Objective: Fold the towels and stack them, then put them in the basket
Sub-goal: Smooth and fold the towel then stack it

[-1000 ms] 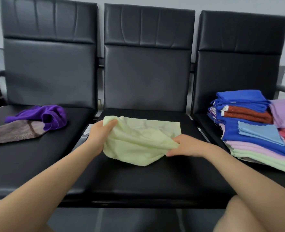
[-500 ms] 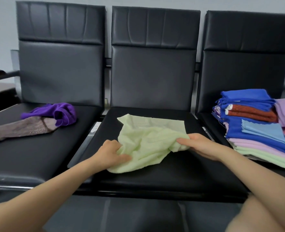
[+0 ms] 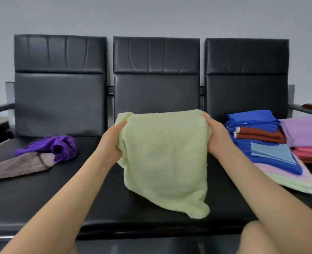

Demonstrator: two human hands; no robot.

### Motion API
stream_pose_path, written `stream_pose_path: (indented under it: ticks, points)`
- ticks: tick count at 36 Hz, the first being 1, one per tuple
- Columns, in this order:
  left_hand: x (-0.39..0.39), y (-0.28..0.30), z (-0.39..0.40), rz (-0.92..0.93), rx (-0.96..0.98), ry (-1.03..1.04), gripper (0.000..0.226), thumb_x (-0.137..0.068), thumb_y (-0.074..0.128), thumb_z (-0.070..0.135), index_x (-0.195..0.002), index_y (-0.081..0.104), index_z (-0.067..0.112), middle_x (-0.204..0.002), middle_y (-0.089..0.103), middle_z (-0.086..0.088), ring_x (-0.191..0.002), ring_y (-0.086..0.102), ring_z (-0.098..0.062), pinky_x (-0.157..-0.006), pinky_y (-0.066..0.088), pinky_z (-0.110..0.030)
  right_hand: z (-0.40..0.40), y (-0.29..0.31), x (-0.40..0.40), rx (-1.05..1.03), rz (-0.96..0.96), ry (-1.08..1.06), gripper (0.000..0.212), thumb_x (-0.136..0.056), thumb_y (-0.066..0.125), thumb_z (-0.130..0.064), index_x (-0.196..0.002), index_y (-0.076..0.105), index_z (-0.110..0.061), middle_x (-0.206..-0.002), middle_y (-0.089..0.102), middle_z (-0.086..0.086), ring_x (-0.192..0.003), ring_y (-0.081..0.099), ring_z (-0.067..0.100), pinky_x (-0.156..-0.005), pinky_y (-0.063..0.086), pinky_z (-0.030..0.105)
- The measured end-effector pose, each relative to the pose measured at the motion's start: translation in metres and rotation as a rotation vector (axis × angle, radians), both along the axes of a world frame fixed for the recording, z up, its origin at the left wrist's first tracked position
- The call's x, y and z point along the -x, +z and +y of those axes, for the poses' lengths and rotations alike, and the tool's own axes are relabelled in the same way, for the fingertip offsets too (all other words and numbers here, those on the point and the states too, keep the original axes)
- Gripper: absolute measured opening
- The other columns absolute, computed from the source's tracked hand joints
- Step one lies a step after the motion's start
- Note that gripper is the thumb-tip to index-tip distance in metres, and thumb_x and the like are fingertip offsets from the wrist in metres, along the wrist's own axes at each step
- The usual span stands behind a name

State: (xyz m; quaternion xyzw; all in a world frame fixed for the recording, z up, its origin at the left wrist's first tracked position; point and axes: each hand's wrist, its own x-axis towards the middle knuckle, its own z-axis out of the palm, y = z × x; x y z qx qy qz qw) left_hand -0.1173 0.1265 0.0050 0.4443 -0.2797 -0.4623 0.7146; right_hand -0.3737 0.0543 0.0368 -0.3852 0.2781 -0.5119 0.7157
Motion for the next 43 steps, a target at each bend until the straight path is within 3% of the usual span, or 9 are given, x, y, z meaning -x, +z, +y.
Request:
stream_pose_path:
  ticks: [3, 7, 11, 16, 22, 27, 30, 37, 43]
  points:
    - [-0.009, -0.016, -0.009, -0.162, -0.061, 0.031, 0.033, -0.089, 0.063, 0.027, -0.122, 0.064, 0.023, -0.115, 0.07, -0.003, -0.107, 0.065, -0.021, -0.097, 0.05, -0.041, -0.009, -0.016, 0.001, -0.01, 0.123, -0.029, 0.035, -0.105, 0.037, -0.01, -0.134, 0.05, 0.003, -0.125, 0.06, 0.012, -0.109, 0.062, 0.028, -0.057, 0.045, 0.005]
    - [-0.015, -0.048, -0.021, -0.466, -0.294, 0.119, 0.029, -0.092, 0.057, 0.015, -0.12, 0.063, 0.015, -0.109, 0.065, -0.005, -0.1, 0.062, -0.026, -0.092, 0.05, -0.038, -0.04, -0.065, 0.009, -0.022, 0.321, -0.002, 0.018, -0.096, 0.053, -0.007, -0.111, 0.061, -0.003, -0.103, 0.066, 0.013, -0.091, 0.065, 0.024, -0.082, 0.051, 0.034]
    - [-0.016, -0.079, -0.02, -1.01, -0.57, 0.069, 0.044, -0.092, 0.056, 0.022, -0.135, 0.049, 0.016, -0.104, 0.052, -0.002, -0.088, 0.052, -0.019, -0.068, 0.042, -0.025, -0.048, -0.1, 0.016, 0.193, 1.039, 0.058, 0.046, -0.091, 0.065, -0.015, -0.134, 0.051, -0.008, -0.112, 0.06, 0.004, -0.099, 0.059, 0.018, -0.076, 0.048, 0.026]
    - [-0.015, -0.085, -0.012, -1.517, -0.52, 0.154, 0.055, -0.087, 0.062, 0.043, -0.135, 0.047, 0.022, -0.126, 0.05, -0.007, -0.121, 0.044, -0.028, -0.094, 0.04, -0.036, -0.045, -0.105, 0.016, 0.51, 1.426, -0.05, 0.072, -0.082, 0.072, -0.039, -0.144, 0.038, -0.022, -0.131, 0.052, 0.005, -0.125, 0.046, 0.022, -0.1, 0.042, 0.035]
    - [0.015, -0.081, 0.029, -1.531, -0.18, -0.186, 0.025, -0.086, 0.059, 0.049, -0.086, 0.068, 0.026, -0.082, 0.062, 0.015, -0.08, 0.056, -0.002, -0.079, 0.048, -0.027, 0.015, -0.095, 0.013, 0.848, 1.256, 0.108, 0.018, -0.081, 0.074, -0.038, -0.082, 0.066, -0.021, -0.088, 0.066, -0.001, -0.074, 0.053, 0.004, -0.065, 0.041, 0.015]
    - [0.015, -0.1, 0.062, -1.693, -0.086, -0.507, 0.053, -0.064, 0.049, 0.075, -0.1, 0.062, 0.038, -0.104, 0.053, 0.019, -0.102, 0.047, 0.001, -0.091, 0.039, -0.018, 0.056, -0.118, 0.018, 1.125, 1.504, 0.519, 0.044, -0.067, 0.067, -0.064, -0.099, 0.053, -0.038, -0.101, 0.049, -0.019, -0.095, 0.042, -0.004, -0.087, 0.041, 0.018]
    - [0.007, -0.11, 0.073, -1.66, 0.001, -0.474, 0.043, -0.07, 0.054, 0.068, -0.103, 0.058, 0.041, -0.11, 0.046, 0.024, -0.109, 0.04, 0.005, -0.092, 0.033, -0.009, 0.058, -0.128, 0.021, 1.291, 1.493, 0.441, 0.029, -0.085, 0.061, -0.048, -0.107, 0.056, -0.029, -0.106, 0.047, -0.014, -0.102, 0.039, 0.004, -0.09, 0.039, 0.024]
    - [0.015, -0.107, 0.061, -1.439, -0.061, -0.239, 0.009, -0.097, 0.051, 0.03, -0.092, 0.052, 0.023, -0.082, 0.055, 0.013, -0.075, 0.05, -0.002, -0.07, 0.037, -0.016, 0.054, -0.109, 0.01, 0.802, 1.203, 0.313, 0.012, -0.098, 0.053, -0.023, -0.088, 0.059, -0.019, -0.077, 0.054, -0.012, -0.069, 0.048, 0.001, -0.062, 0.038, 0.008]
    - [0.021, -0.05, 0.039, -0.993, -0.028, -0.042, 0.015, -0.095, 0.053, 0.026, -0.082, 0.06, 0.027, -0.074, 0.057, 0.011, -0.066, 0.05, -0.004, -0.062, 0.042, -0.02, 0.035, -0.072, -0.01, 0.094, 0.552, 0.312, 0.025, -0.094, 0.056, -0.015, -0.071, 0.068, -0.015, -0.066, 0.061, -0.003, -0.063, 0.056, 0.011, -0.067, 0.044, 0.027]
